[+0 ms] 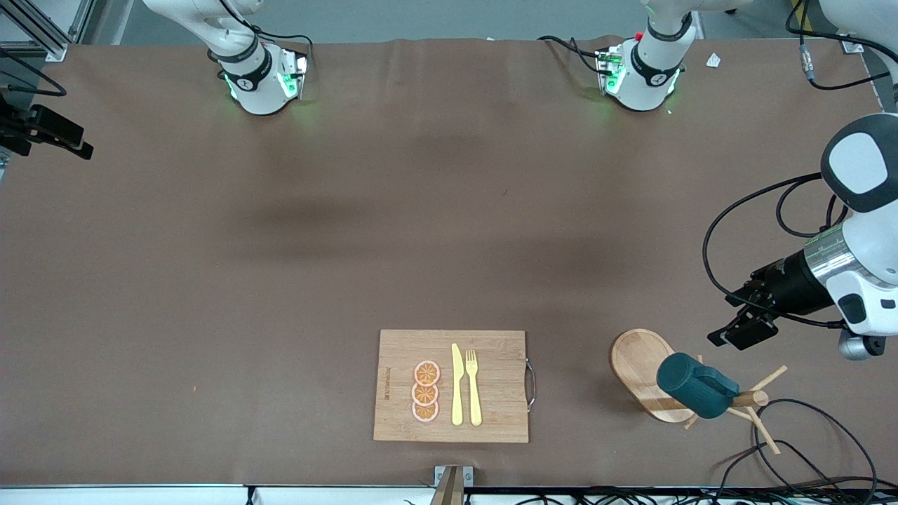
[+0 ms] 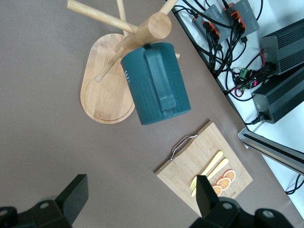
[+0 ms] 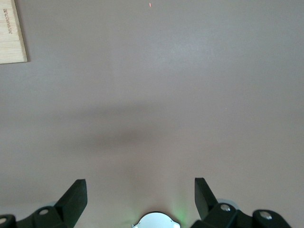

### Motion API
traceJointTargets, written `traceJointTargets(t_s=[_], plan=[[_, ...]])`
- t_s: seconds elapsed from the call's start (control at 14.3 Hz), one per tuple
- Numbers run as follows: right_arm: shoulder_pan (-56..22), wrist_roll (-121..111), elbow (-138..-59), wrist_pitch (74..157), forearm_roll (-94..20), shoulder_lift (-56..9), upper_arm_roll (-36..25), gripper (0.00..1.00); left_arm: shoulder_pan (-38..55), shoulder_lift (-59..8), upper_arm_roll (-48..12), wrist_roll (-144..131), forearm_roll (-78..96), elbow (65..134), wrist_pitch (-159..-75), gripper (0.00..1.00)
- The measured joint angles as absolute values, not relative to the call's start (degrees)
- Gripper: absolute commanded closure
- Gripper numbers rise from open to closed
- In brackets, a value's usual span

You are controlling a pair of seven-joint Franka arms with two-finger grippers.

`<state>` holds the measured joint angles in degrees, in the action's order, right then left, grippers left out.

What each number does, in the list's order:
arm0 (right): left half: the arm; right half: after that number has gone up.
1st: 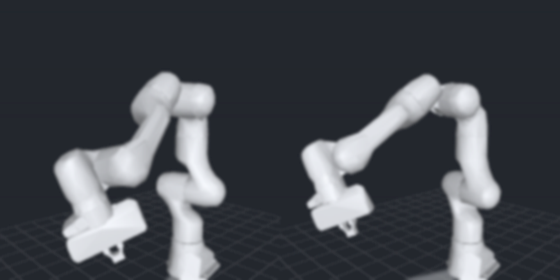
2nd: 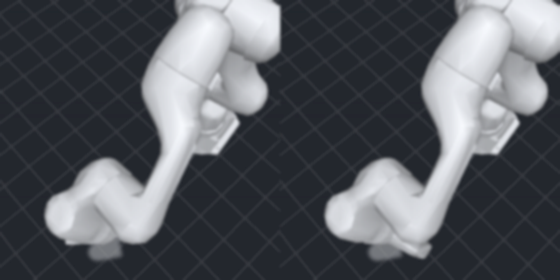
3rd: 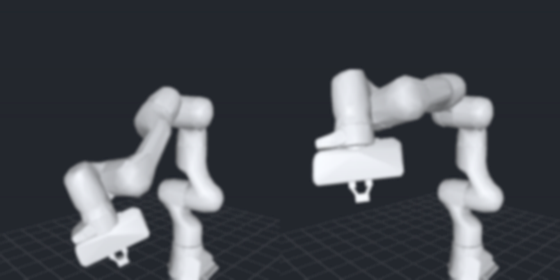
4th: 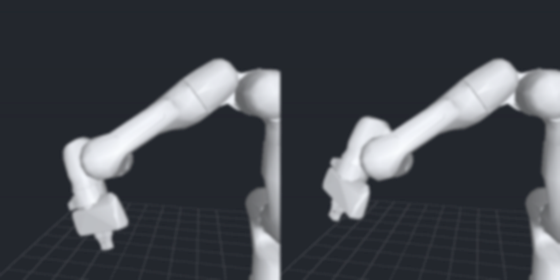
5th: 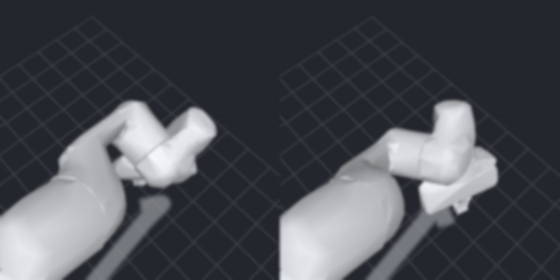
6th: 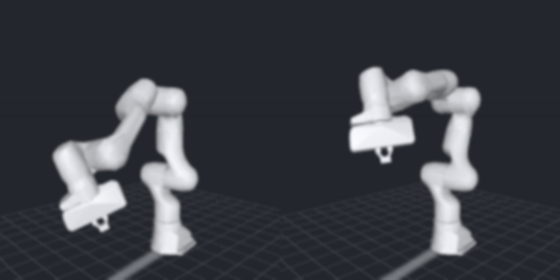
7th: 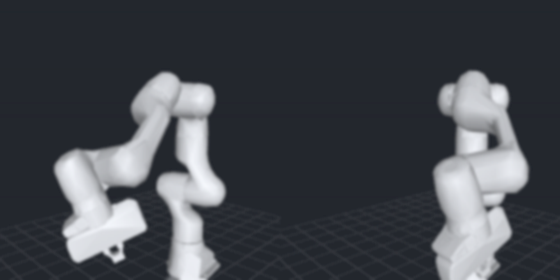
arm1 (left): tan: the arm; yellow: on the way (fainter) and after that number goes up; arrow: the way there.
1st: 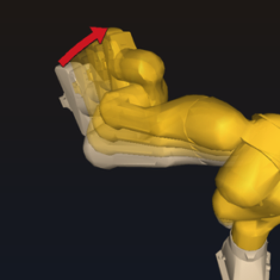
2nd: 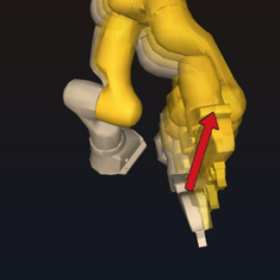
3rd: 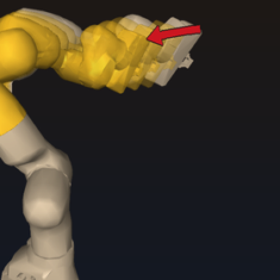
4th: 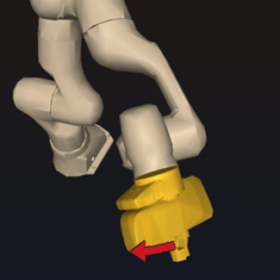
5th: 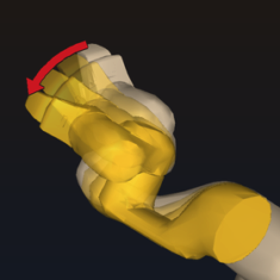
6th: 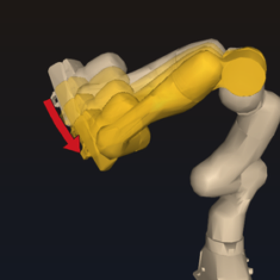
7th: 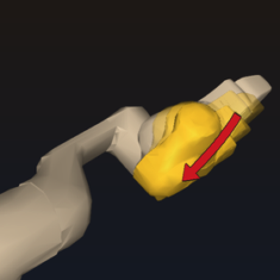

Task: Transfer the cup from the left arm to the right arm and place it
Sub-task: 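Lower the left gripper around the teal mug on the stand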

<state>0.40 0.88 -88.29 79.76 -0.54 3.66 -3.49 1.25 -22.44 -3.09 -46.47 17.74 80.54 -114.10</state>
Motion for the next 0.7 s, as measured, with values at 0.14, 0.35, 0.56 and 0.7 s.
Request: traceJointTargets(t_s=[0.14, 0.35, 0.56, 0.7], plan=[[0.4, 0.88, -88.29, 79.76, -0.54, 3.66, -3.49, 0.0, 1.23, -23.46, -3.07, -47.53, 17.82, 80.49, -115.98, 0.0], [0.4, 0.88, -88.3, 79.75, -0.54, 3.66, -3.49, 0.0, 0.55, -25.26, -3.02, -49.45, 17.91, 80.43, -119.23, 0.0], [0.4, 0.88, -88.3, 79.75, -0.54, 3.66, -3.49, 0.0, -0.28, -26.91, -3.02, -49.49, 20.13, 80.22, -121.96, 0.0], [0.4, 0.88, -88.3, 79.75, -0.54, 3.66, -3.49, 0.0, -0.46, -28.26, -3.02, -49.49, 22.66, 79.27, -122.79, 0.0]])
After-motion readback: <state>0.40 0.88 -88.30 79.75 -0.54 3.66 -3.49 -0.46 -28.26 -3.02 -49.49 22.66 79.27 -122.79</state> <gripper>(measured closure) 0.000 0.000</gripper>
